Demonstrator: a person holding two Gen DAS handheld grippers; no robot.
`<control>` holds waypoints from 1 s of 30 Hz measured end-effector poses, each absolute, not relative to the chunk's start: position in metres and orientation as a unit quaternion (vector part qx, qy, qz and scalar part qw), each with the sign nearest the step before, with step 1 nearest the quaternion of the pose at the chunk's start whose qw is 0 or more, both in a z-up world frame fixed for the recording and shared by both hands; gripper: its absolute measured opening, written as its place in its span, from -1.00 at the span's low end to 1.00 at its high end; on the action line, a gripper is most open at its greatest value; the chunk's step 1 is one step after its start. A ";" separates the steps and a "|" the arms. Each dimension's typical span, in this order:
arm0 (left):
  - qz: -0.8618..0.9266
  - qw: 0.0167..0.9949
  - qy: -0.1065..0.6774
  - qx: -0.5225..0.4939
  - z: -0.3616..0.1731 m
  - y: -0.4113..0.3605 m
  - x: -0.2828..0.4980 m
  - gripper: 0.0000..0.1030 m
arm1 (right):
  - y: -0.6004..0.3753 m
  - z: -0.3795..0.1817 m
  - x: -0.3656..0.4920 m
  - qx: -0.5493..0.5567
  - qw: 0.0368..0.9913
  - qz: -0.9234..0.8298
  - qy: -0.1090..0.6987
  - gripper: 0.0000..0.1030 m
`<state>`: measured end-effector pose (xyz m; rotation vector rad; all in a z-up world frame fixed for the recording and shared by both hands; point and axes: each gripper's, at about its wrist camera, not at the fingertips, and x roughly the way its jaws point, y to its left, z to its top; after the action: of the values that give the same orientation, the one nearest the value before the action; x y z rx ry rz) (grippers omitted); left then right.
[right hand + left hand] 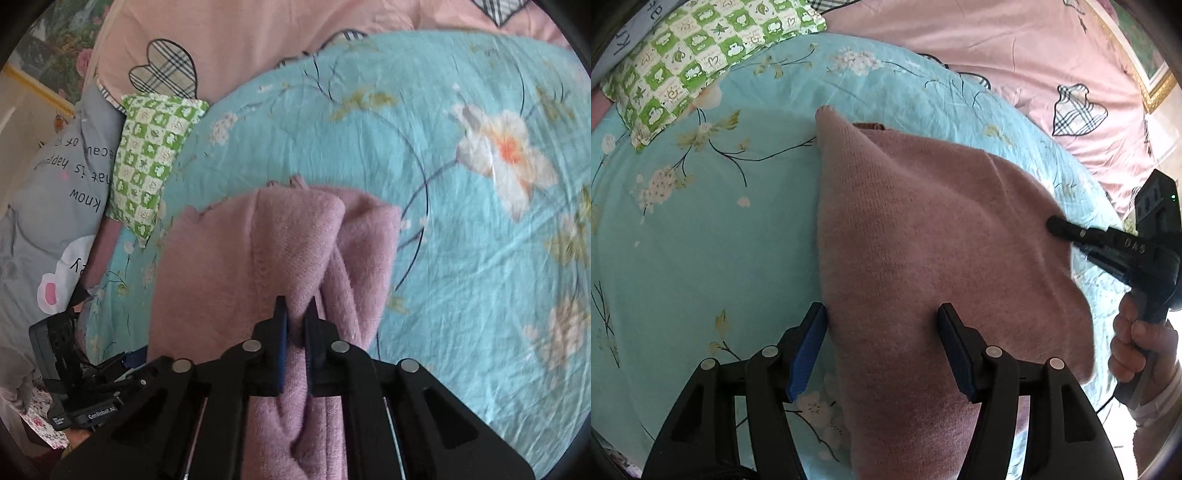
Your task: Fold small clothes
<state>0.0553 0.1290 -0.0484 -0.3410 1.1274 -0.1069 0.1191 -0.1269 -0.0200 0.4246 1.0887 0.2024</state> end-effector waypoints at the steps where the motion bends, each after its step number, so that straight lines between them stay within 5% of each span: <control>1: -0.054 0.830 0.530 -0.164 -0.046 0.128 0.057 0.21 | -0.130 -0.014 0.121 0.203 0.834 0.095 0.505 -0.87; 11: -0.064 0.816 0.557 -0.140 -0.066 0.108 0.064 0.34 | -0.150 -0.052 0.136 0.166 0.818 0.051 0.549 -0.86; 24: -0.105 0.851 0.486 -0.171 -0.004 0.120 0.119 0.28 | -0.123 0.006 0.109 0.235 0.829 0.128 0.492 -0.76; 27: -0.091 0.828 0.524 -0.178 -0.032 0.122 0.159 0.16 | -0.111 -0.016 0.122 0.230 0.818 0.128 0.511 -0.76; 30: -0.046 0.795 0.579 -0.175 -0.075 0.131 0.186 -0.20 | -0.115 -0.044 0.134 0.223 0.805 0.093 0.542 -0.81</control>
<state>0.1860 0.1314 -0.0752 -0.3760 1.2435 -0.0991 0.1337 -0.1152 -0.0438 0.4765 1.1599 0.1981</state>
